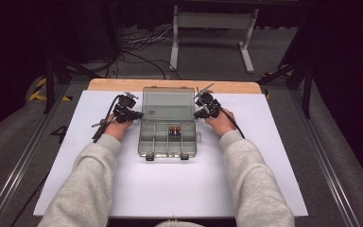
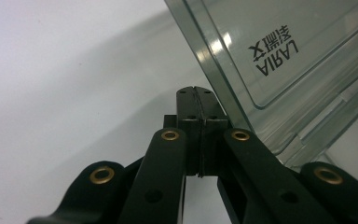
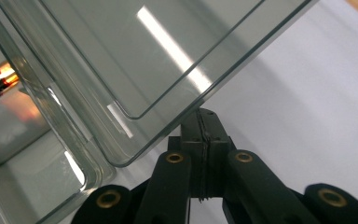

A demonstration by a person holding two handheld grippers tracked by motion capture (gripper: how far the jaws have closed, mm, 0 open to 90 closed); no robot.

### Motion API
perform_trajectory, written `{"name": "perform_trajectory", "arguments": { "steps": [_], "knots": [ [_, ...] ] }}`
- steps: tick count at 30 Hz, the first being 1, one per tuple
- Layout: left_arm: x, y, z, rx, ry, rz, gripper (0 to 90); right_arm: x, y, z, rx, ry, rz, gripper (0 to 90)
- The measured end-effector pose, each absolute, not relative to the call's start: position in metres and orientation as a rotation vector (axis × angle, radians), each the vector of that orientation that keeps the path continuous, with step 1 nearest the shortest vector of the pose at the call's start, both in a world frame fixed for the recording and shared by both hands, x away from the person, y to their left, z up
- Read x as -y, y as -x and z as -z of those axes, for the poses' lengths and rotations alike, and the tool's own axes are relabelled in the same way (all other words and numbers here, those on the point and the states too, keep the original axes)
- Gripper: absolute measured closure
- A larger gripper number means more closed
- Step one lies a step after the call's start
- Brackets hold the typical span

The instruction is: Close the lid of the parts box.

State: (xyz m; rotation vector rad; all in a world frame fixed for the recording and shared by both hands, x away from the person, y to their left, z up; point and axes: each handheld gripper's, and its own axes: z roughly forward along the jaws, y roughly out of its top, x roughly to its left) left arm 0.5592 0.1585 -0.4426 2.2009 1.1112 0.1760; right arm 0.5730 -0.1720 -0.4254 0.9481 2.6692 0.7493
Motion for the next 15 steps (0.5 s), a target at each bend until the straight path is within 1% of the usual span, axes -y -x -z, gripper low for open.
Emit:
{"name": "perform_trajectory", "arguments": {
  "steps": [9,13,15],
  "knots": [
    [-0.158,-0.555,0.433,-1.073,-2.177,-0.224,89.6,0.175,-0.57,0.413,-2.63,-0.935,-0.825,90.0],
    [-0.16,-0.553,0.428,-1.057,-2.131,-0.216,89.5,0.175,-0.567,0.406,-2.619,-0.904,-0.871,90.0],
    [-0.16,-0.553,0.424,-1.049,-2.144,-0.218,89.5,0.174,-0.565,0.402,-2.606,-0.886,-0.88,90.0]
  ]
}}
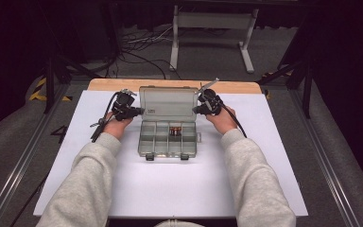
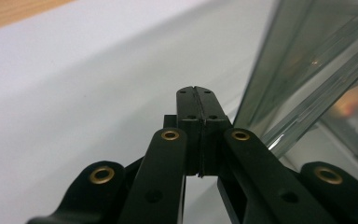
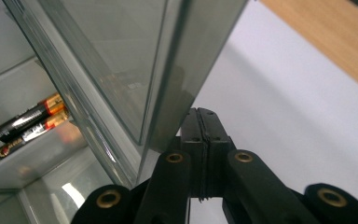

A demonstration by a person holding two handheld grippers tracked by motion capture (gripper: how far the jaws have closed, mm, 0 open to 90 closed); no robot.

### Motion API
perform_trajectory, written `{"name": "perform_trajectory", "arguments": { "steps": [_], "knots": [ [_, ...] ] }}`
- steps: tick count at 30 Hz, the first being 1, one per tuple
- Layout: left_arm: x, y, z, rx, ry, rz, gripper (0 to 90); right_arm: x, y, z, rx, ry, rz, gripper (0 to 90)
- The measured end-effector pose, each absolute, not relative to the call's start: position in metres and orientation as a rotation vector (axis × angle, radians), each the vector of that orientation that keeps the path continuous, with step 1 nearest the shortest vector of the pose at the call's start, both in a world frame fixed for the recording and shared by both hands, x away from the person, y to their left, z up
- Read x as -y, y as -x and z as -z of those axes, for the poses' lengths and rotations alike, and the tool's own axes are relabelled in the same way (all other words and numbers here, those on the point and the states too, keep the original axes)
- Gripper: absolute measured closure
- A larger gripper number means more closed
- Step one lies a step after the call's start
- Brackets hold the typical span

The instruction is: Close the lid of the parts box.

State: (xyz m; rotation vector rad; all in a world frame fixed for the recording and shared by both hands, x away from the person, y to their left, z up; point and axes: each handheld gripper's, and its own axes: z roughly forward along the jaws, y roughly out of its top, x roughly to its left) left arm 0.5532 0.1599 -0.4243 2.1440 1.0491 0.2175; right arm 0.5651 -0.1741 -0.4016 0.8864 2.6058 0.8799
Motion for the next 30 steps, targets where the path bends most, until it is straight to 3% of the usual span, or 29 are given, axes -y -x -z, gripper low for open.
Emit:
{"name": "perform_trajectory", "arguments": {
  "steps": [30],
  "knots": [
    [-0.175,-0.535,0.388,-0.982,-2.056,-0.197,89.5,0.195,-0.537,0.359,-2.575,-0.866,-1.086,90.0]
  ]
}}
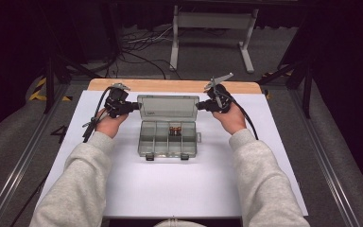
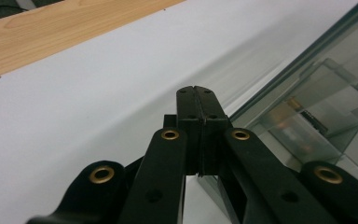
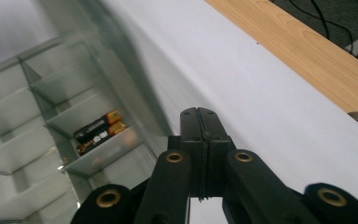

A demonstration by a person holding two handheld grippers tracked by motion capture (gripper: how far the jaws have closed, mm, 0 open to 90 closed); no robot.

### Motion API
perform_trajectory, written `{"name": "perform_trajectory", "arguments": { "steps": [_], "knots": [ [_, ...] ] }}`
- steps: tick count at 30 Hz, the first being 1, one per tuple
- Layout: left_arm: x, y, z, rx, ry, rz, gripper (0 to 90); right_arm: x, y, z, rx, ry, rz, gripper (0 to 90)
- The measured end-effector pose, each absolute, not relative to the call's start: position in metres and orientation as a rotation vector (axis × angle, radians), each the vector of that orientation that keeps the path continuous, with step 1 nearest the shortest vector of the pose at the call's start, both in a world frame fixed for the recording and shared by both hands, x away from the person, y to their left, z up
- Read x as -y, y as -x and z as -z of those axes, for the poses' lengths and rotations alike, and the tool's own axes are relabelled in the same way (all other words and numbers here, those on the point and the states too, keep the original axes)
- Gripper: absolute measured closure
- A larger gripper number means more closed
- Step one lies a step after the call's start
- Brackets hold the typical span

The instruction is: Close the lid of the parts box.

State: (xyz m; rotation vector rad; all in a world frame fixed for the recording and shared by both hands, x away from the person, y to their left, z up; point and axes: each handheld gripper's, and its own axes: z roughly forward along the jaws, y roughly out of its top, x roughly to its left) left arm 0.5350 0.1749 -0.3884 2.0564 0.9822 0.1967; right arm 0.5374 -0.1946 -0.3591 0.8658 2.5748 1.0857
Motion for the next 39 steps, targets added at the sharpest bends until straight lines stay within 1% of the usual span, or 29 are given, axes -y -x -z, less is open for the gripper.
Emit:
{"name": "perform_trajectory", "arguments": {
  "steps": [4,6,19,39],
  "knots": [
    [-0.178,-0.534,0.386,-0.959,-2.034,-0.171,89.5,0.197,-0.533,0.356,-2.57,-0.85,-1.108,90.0],
    [-0.178,-0.533,0.384,-0.941,-2.041,-0.187,89.5,0.197,-0.532,0.356,-2.573,-0.847,-1.114,90.0],
    [-0.177,-0.521,0.374,-0.893,-1.995,-0.141,89.5,0.197,-0.516,0.344,-2.56,-0.781,-1.16,90.0],
    [-0.182,-0.498,0.363,-0.794,-2.002,-0.074,89.5,0.195,-0.487,0.332,-2.572,-0.683,-1.254,90.0]
  ]
}}
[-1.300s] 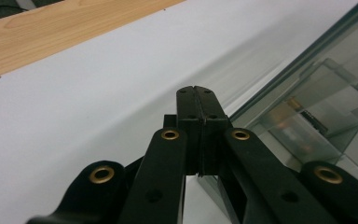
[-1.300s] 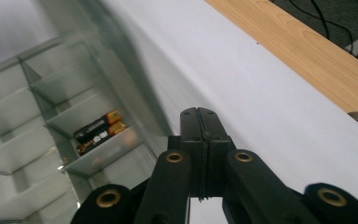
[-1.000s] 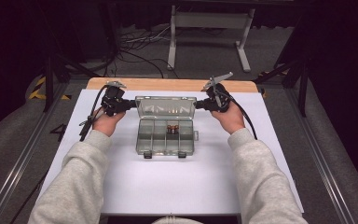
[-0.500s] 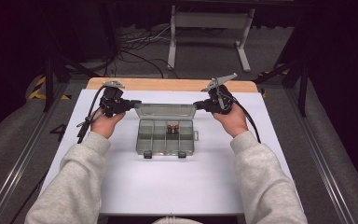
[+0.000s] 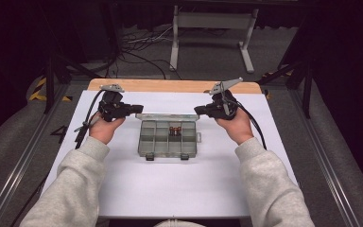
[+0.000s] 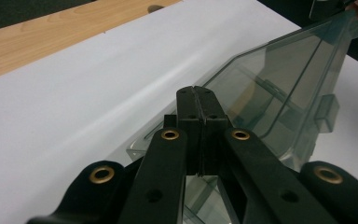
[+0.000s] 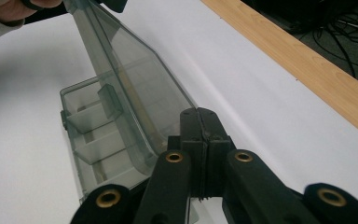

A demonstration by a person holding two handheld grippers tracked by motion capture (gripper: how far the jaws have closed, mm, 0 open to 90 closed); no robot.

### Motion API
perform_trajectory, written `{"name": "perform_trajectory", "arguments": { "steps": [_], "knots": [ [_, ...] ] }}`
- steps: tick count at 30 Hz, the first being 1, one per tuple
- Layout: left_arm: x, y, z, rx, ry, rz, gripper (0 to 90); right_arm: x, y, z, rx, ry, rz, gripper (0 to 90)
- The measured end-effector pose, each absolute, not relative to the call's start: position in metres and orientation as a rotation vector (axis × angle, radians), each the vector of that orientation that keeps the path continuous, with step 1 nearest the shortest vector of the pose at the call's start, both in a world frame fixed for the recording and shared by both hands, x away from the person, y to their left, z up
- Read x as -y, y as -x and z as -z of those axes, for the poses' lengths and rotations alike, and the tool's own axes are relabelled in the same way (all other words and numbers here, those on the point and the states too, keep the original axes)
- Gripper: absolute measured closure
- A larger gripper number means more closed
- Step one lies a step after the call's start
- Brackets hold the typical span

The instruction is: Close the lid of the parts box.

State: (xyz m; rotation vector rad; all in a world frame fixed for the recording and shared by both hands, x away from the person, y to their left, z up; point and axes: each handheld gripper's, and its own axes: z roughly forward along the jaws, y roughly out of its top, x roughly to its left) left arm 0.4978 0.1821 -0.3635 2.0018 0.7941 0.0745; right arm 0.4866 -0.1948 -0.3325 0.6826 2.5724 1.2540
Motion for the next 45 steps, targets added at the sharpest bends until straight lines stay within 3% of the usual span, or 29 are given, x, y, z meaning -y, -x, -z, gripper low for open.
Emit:
{"name": "perform_trajectory", "arguments": {
  "steps": [45],
  "knots": [
    [-0.175,-0.46,0.378,-0.655,-2.237,0.114,89.6,0.18,-0.452,0.362,-2.797,-0.605,-1.057,90.0]
  ]
}}
